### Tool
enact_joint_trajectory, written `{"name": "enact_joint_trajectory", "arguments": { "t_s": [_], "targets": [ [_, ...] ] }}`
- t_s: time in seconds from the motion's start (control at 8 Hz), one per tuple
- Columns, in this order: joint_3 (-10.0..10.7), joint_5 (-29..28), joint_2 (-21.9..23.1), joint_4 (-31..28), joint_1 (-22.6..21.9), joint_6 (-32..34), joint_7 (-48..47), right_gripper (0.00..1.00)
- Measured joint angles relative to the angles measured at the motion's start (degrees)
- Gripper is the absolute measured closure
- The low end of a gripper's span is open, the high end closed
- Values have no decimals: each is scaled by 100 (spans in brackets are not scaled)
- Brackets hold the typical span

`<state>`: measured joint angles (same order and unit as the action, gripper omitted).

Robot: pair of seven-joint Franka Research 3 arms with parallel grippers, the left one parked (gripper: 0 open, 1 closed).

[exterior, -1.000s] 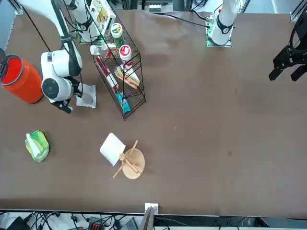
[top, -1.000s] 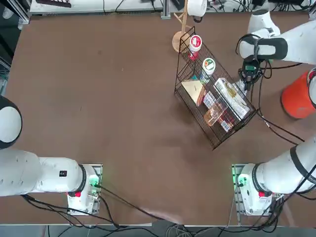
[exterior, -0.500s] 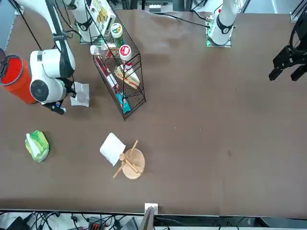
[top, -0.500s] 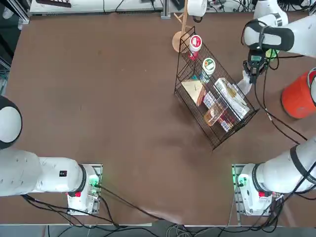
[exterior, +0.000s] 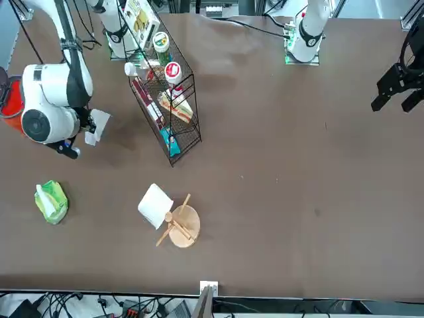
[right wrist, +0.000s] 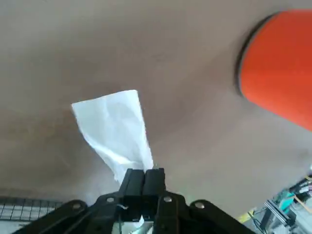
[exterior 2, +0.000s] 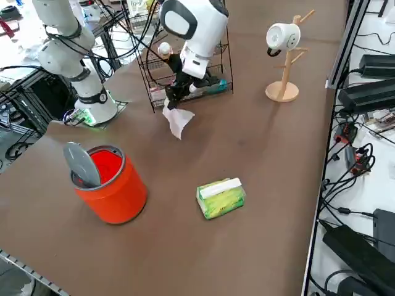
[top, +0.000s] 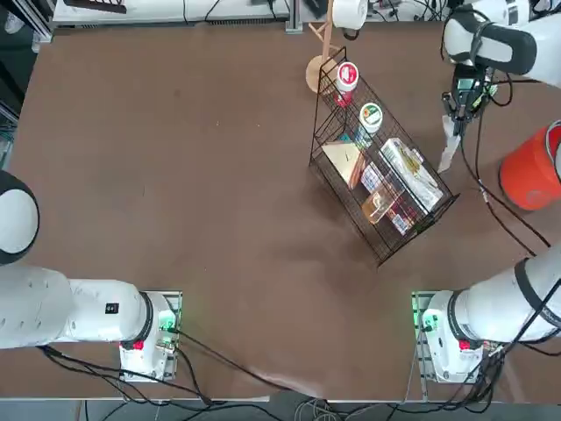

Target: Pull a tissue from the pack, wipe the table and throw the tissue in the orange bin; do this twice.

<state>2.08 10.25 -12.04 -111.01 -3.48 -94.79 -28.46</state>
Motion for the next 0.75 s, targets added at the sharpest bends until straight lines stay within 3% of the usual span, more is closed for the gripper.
{"name": "enact_joint_trajectory", "arguments": {
  "t_s": [0.5,0.75],
  "targets": [
    [25,18,299,496,562,821,778,99],
    [34,301,394,724,811,1110,1146,99]
  ]
}}
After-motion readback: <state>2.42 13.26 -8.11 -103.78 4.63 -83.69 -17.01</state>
